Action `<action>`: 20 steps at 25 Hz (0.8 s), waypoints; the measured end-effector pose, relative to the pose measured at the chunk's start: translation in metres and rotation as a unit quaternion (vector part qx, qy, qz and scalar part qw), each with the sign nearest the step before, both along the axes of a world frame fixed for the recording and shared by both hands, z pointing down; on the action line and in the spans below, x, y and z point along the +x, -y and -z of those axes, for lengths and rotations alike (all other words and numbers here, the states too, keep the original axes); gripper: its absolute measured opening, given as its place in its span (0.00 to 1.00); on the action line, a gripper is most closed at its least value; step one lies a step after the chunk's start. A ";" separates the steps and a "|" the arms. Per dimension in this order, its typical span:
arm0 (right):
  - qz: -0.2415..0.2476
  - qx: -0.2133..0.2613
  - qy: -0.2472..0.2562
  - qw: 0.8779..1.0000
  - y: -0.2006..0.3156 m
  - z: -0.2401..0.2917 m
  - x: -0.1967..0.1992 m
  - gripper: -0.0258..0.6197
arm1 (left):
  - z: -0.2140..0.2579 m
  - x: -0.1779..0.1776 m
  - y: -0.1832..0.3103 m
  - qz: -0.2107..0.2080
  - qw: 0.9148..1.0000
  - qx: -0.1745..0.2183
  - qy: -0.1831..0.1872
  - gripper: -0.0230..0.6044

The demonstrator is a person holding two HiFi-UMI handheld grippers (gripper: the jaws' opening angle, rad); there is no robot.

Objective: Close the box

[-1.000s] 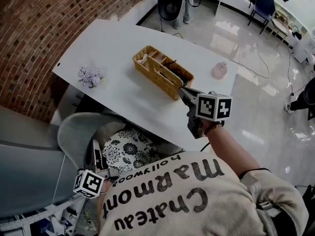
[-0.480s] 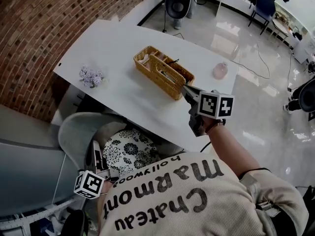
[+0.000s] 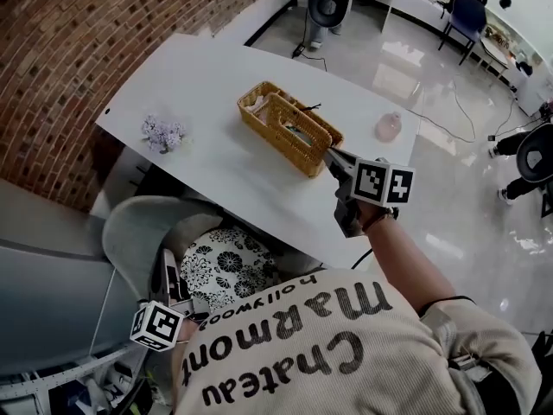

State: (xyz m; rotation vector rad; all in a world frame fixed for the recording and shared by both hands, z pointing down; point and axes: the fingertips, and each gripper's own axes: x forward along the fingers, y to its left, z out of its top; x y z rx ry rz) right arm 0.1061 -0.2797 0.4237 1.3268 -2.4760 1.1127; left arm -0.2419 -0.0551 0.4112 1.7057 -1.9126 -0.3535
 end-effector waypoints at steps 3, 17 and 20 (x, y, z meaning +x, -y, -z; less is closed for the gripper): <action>-0.007 -0.003 0.005 1.000 0.003 -0.001 0.003 0.05 | 0.000 0.001 -0.002 0.004 1.000 -0.004 0.001 0.04; -0.032 -0.018 0.003 0.999 0.017 -0.015 0.021 0.06 | 0.000 0.001 -0.001 0.008 1.000 -0.001 0.002 0.04; -0.034 -0.022 0.005 0.999 0.018 -0.015 0.022 0.06 | -0.001 0.000 0.001 0.007 1.000 0.000 0.000 0.04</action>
